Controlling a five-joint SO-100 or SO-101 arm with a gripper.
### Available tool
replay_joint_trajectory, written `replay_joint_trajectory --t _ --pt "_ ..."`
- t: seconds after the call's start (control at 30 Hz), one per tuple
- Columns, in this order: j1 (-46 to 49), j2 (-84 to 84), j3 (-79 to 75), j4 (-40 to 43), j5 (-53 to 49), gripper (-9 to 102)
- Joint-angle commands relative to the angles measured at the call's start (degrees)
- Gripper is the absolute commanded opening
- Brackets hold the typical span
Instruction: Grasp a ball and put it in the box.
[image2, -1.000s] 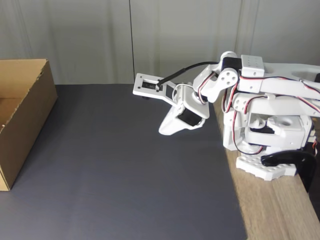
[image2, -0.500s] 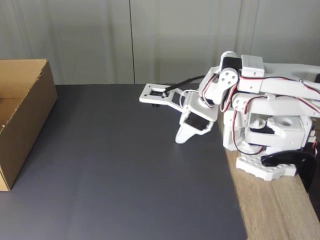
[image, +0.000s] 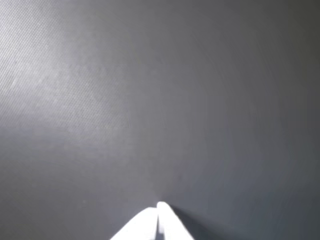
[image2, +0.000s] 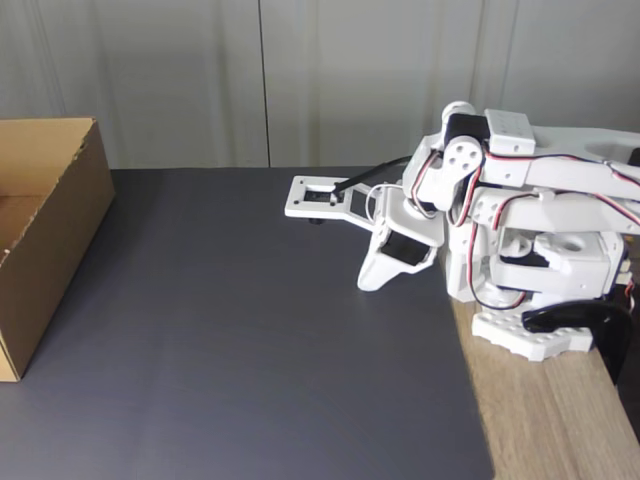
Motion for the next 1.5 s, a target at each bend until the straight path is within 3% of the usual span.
replay_joint_trajectory --t 0.0,1.47 --pt "-0.62 -0.44 0.0 0.88 -0.35 0" --pt "-0.62 -0.44 0.09 0.97 -1.76 1"
